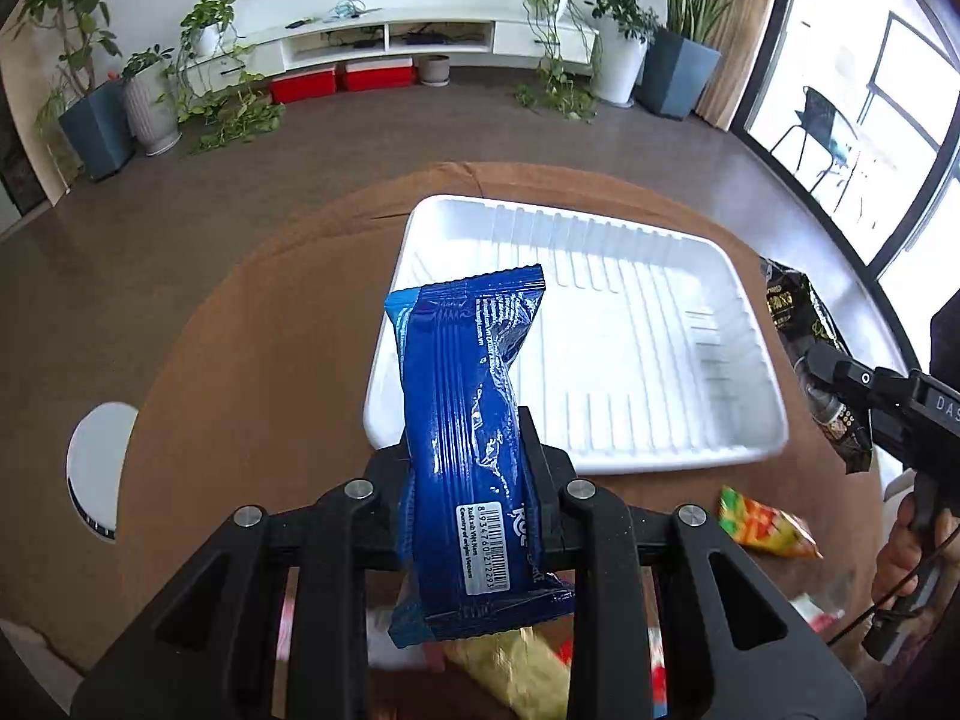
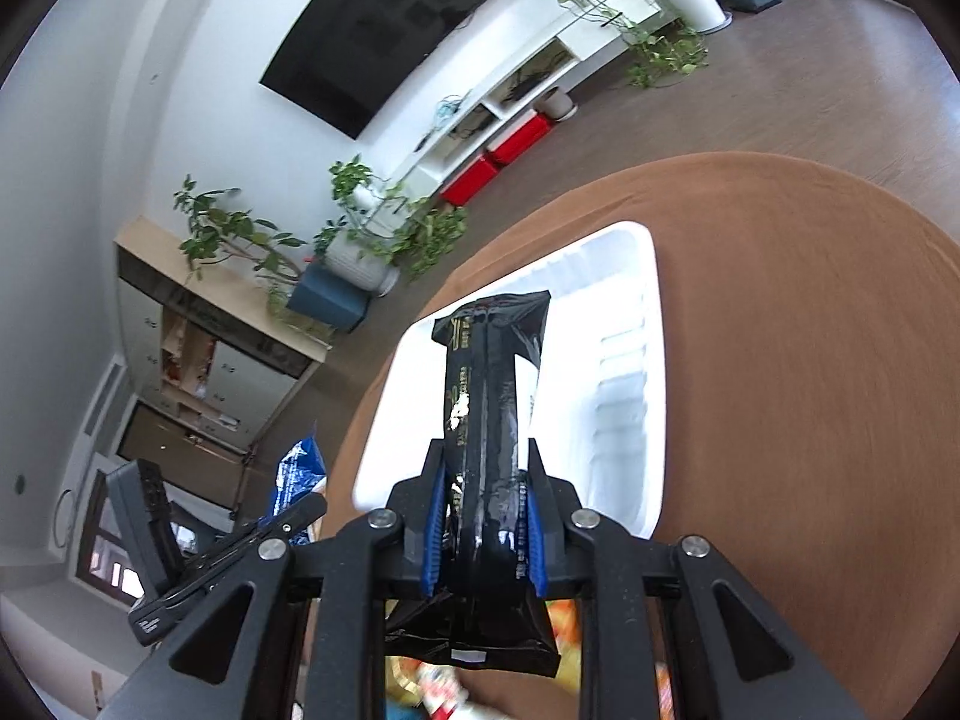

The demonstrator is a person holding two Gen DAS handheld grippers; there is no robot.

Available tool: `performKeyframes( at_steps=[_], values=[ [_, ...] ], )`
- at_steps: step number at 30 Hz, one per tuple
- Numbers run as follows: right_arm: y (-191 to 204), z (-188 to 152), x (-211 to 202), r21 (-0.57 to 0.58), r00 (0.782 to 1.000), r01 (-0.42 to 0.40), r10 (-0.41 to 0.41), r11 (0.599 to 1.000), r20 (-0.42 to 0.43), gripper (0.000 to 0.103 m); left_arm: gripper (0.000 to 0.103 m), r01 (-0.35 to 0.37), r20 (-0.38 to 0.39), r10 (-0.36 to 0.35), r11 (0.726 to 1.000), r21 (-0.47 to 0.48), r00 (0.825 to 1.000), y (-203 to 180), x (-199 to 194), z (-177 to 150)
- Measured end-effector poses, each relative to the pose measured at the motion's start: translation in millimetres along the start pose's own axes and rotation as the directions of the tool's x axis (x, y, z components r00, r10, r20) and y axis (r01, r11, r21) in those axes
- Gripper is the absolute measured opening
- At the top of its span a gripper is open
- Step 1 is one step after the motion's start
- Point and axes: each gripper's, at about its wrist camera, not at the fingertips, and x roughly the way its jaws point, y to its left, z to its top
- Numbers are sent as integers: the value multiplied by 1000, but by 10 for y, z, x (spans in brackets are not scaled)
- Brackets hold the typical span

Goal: Organize snacks
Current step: 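Carry blue pack and black bar to the white tray and release both, then move both tools back over the remaining snack pile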

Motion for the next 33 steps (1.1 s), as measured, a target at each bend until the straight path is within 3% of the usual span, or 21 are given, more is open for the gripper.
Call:
performKeyframes(
  at_steps=[10,18,19,21,22,23,28,33],
  values=[
    [-86,169,305,-69,990,139,-137,988,25,28,25,-61,-31,61,998,7,998,-26,866,406],
    [29,121,312,-161,988,157,-155,974,30,31,29,-114,-21,114,993,30,993,-89,1249,603],
    [45,116,296,-167,988,152,-149,974,29,32,30,-112,-7,112,993,25,994,-89,1253,631],
    [128,109,255,-189,988,154,-150,970,37,33,42,-110,16,110,994,13,994,-86,1235,691],
    [159,103,223,-202,988,153,-147,967,45,33,56,-113,26,112,994,9,993,-83,1194,696],
    [212,88,208,-208,988,153,-146,966,49,33,62,-115,44,114,993,6,992,-83,1146,696],
    [384,52,-10,-250,989,139,-122,958,82,37,63,-121,106,120,993,2,987,-87,952,814],
    [606,-54,-293,-296,988,121,-88,947,123,43,63,-108,121,110,994,-21,986,-4,549,583]
  ],
)
